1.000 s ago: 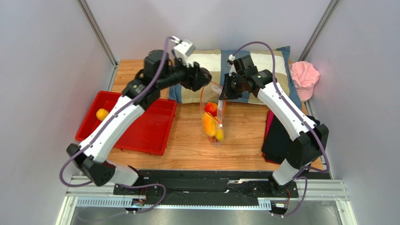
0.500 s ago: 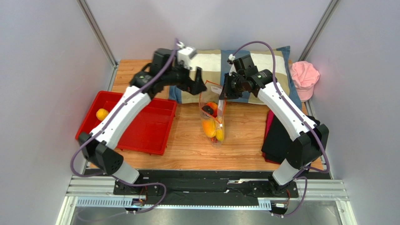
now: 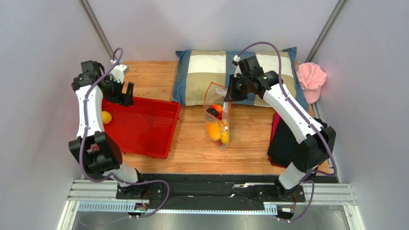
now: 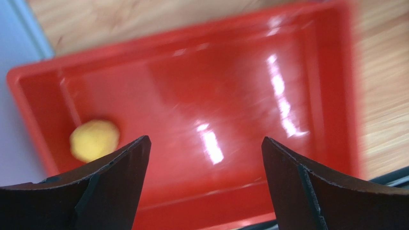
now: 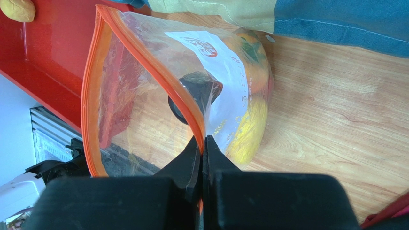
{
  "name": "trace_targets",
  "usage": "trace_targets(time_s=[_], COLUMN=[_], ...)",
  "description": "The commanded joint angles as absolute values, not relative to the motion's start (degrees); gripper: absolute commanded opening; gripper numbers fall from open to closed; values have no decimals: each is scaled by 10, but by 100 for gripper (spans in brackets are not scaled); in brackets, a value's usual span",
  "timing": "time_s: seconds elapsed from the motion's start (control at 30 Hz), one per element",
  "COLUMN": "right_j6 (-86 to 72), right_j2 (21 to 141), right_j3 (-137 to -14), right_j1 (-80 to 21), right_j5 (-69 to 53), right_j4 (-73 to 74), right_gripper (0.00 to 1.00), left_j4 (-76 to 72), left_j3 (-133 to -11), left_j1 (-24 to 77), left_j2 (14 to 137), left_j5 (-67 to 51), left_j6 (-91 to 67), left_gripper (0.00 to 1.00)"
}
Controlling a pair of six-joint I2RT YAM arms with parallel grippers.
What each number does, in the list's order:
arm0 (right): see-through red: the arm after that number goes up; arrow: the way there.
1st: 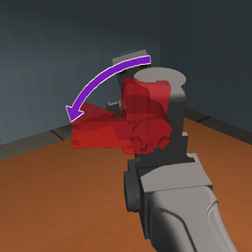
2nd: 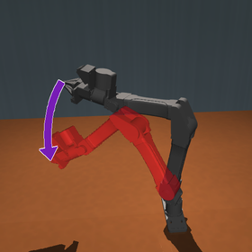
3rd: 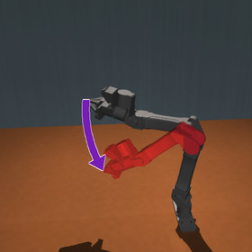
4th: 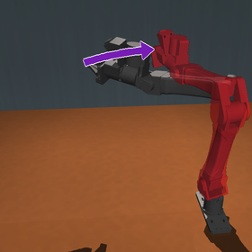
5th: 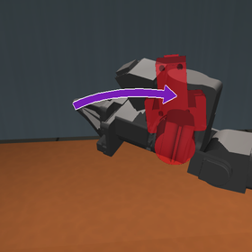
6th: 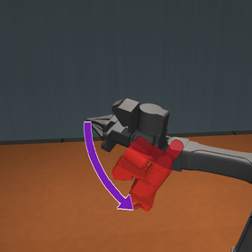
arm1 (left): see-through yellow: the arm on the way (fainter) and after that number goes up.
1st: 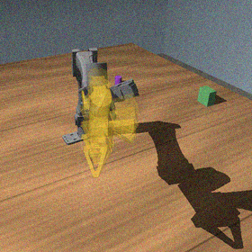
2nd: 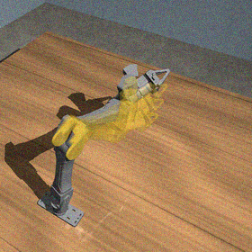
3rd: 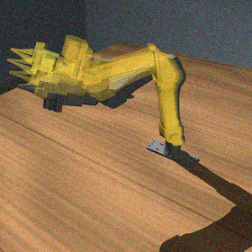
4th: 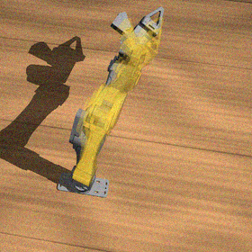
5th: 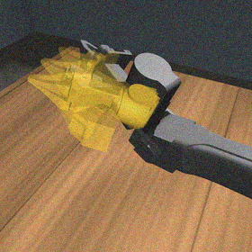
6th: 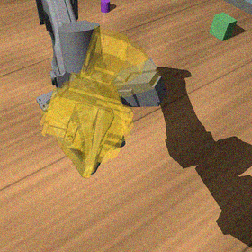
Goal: Place the food in the zip-top bag and seal the zipper
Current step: Pick up the fake fruit from the bin.
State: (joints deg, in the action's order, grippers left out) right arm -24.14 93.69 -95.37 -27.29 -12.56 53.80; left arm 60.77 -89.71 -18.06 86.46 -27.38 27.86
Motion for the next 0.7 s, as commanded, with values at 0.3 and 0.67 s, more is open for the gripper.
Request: trace_targets(time_s=[0.3, 0.67], right_j6=[-225, -228], right_j2=[937, 933], right_j3=[-978, -975], right_j1=[-272, -271], right_j5=[-127, -125], right_j4=[523, 524], right_gripper=[0, 0], left_j4=[613, 551], left_j3=[-875, -851], left_j1=[-245, -245], left_j2=[976, 1048], left_j5=[21, 105], left_j6=[626, 756], left_gripper=[91, 90])
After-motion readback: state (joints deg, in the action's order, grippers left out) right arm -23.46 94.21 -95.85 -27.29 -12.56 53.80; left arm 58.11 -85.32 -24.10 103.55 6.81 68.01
